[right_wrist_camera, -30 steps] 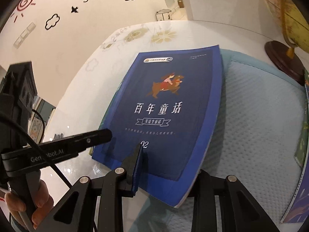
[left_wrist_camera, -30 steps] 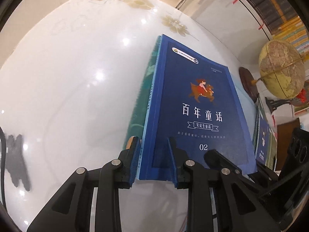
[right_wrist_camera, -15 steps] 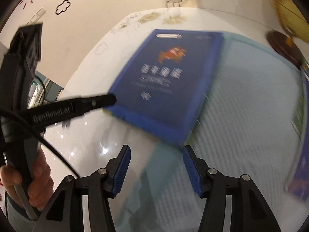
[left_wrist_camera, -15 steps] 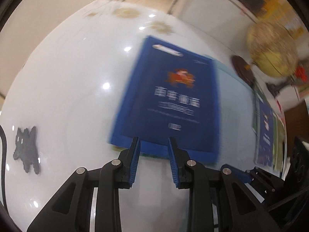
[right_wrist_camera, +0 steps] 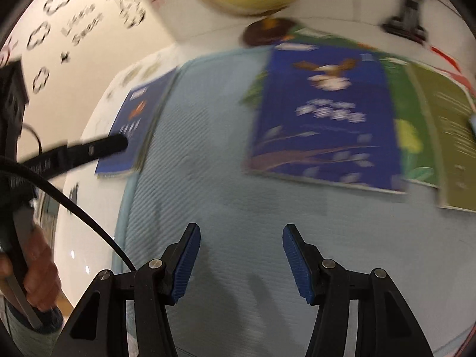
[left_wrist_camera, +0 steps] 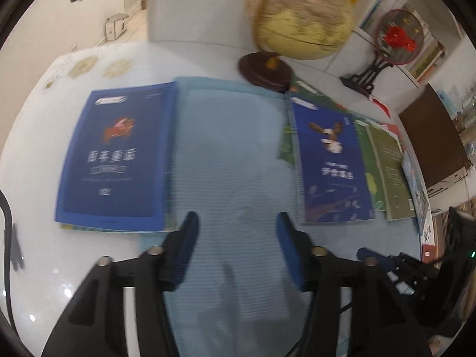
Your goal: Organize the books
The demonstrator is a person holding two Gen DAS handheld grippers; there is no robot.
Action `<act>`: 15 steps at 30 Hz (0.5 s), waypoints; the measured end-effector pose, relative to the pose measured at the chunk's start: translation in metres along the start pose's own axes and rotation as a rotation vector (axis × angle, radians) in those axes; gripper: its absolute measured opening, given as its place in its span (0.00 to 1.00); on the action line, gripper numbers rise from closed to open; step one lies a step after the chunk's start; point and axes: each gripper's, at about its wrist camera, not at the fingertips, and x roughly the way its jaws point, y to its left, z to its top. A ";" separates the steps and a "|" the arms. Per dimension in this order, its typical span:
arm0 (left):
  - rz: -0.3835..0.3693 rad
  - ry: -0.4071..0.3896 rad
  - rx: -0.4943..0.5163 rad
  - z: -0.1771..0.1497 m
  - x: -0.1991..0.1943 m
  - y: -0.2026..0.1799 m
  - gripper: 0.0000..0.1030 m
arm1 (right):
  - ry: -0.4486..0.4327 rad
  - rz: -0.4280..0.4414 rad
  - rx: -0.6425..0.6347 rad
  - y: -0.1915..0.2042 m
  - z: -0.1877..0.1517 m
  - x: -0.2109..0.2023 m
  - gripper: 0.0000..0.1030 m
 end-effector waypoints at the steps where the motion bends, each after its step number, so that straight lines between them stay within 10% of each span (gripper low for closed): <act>1: -0.004 -0.009 0.002 0.000 -0.001 -0.012 0.69 | -0.014 -0.009 0.013 -0.010 0.003 -0.008 0.54; 6: 0.000 -0.022 0.038 0.005 0.014 -0.060 0.71 | -0.085 -0.036 0.075 -0.060 0.016 -0.038 0.76; 15: 0.001 0.005 -0.003 0.015 0.052 -0.091 0.71 | -0.099 -0.044 0.079 -0.117 0.036 -0.052 0.76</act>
